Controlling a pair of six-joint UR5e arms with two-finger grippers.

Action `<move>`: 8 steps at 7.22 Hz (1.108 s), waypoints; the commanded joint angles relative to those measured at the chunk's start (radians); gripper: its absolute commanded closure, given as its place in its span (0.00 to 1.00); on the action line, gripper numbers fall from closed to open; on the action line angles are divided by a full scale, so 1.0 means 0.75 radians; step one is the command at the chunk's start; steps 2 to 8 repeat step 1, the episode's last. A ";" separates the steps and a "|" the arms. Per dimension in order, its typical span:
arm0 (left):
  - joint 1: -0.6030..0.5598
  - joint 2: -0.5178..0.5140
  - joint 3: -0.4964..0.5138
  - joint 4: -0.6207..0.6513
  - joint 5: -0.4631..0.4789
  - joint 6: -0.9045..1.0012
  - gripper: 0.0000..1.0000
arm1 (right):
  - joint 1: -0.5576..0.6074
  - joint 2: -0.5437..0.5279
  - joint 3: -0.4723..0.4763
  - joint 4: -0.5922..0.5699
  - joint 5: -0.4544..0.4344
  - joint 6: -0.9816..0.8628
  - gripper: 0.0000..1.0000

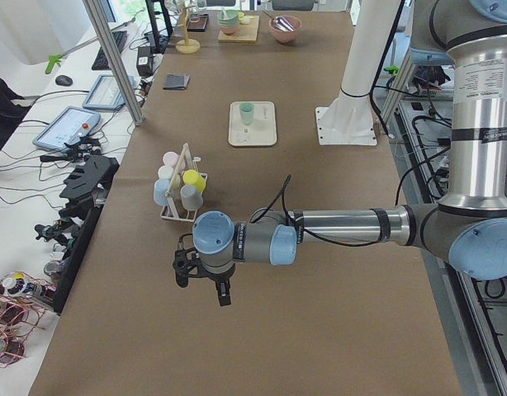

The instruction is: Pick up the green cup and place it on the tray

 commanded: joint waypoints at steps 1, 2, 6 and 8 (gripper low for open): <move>-0.001 -0.004 0.002 0.000 0.002 0.000 0.01 | -0.001 0.000 0.000 0.004 -0.001 -0.004 0.00; -0.001 -0.004 0.002 0.000 0.002 0.000 0.01 | -0.001 0.000 0.000 0.004 -0.001 -0.004 0.00; -0.001 -0.004 0.002 0.000 0.002 0.000 0.01 | -0.001 0.000 0.000 0.004 -0.001 -0.004 0.00; -0.001 -0.004 0.002 0.000 0.002 0.000 0.01 | -0.001 0.000 0.000 0.004 -0.001 -0.004 0.00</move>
